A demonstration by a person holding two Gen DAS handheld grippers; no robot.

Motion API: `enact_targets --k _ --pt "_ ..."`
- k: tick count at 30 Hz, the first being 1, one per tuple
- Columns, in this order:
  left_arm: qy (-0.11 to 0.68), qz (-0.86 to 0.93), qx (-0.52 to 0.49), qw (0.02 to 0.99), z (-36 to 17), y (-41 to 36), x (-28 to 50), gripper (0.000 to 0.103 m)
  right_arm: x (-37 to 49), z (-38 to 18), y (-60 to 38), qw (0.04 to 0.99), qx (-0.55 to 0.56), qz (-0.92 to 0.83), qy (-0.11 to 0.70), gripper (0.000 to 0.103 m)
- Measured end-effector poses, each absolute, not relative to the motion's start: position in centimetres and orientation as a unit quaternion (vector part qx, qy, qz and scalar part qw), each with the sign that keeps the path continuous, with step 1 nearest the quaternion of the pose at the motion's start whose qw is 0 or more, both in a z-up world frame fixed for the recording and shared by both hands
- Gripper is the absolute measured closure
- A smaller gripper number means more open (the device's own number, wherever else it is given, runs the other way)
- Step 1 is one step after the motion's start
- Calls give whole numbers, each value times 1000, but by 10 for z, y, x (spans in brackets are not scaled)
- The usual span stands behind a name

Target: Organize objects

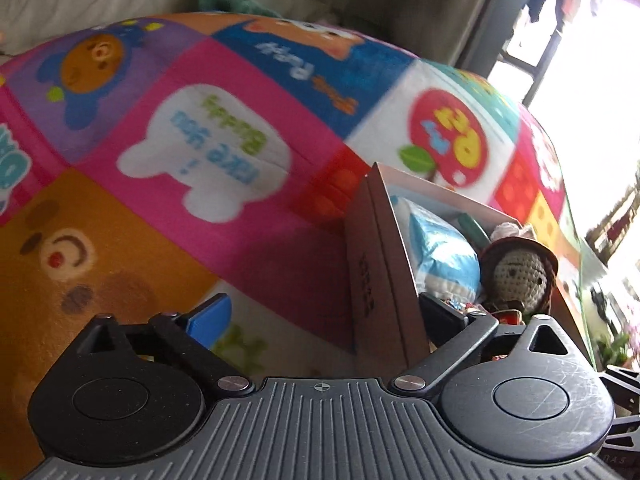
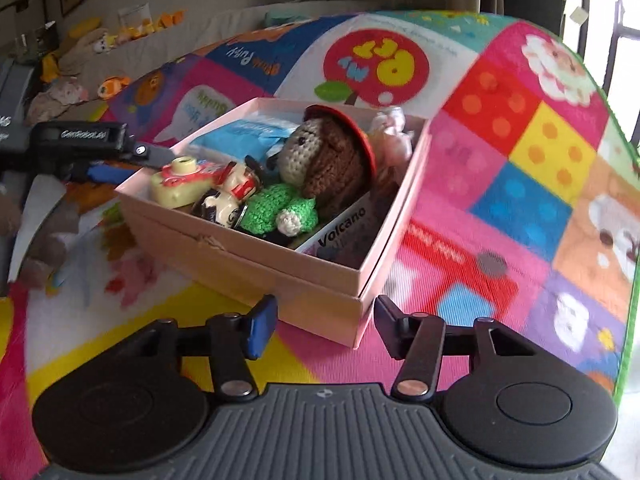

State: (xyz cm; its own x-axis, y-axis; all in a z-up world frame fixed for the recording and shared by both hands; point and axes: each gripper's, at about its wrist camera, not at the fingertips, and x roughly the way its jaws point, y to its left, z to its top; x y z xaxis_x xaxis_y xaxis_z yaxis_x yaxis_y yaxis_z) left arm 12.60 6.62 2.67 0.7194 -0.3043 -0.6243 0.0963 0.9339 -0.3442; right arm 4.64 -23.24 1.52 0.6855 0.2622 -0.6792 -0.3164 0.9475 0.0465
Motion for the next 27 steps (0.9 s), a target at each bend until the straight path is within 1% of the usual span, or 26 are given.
enact_targets --k 5,8,9,10,11,12,13,15,19,22,25,27 --pt "341 -100 -159 921 23 83 135 0 69 14 -218 921 -14 140 364 49" --pt "330 -97 -152 927 24 85 134 0 67 14 -210 923 -23 130 361 49" --pt "327 -96 -148 928 25 84 133 1 65 14 -207 924 -28 123 360 45" --pt "323 -97 -144 930 27 82 130 1 61 15 -204 927 -35 113 357 33" --pt "318 -94 -139 933 29 82 125 1 56 15 -200 930 -43 100 350 25" --pt "310 -89 -133 937 33 80 118 1 50 16 -198 934 -44 93 343 14" --pt "299 -88 -127 942 38 79 108 1 42 18 -196 937 -40 90 336 7" --pt "285 -91 -114 948 47 75 83 1 25 19 -194 939 -24 88 331 1" --pt "278 -91 -93 952 47 63 21 1 -7 11 -190 933 20 71 352 0" --pt "297 -89 -63 949 34 46 -16 1 -28 -1 -184 928 28 58 366 0" --pt "306 -62 -30 950 18 34 -33 1 -42 -6 -180 934 11 41 355 0" --pt "309 -25 -13 951 11 29 -31 1 -42 -6 -186 933 28 34 357 0"
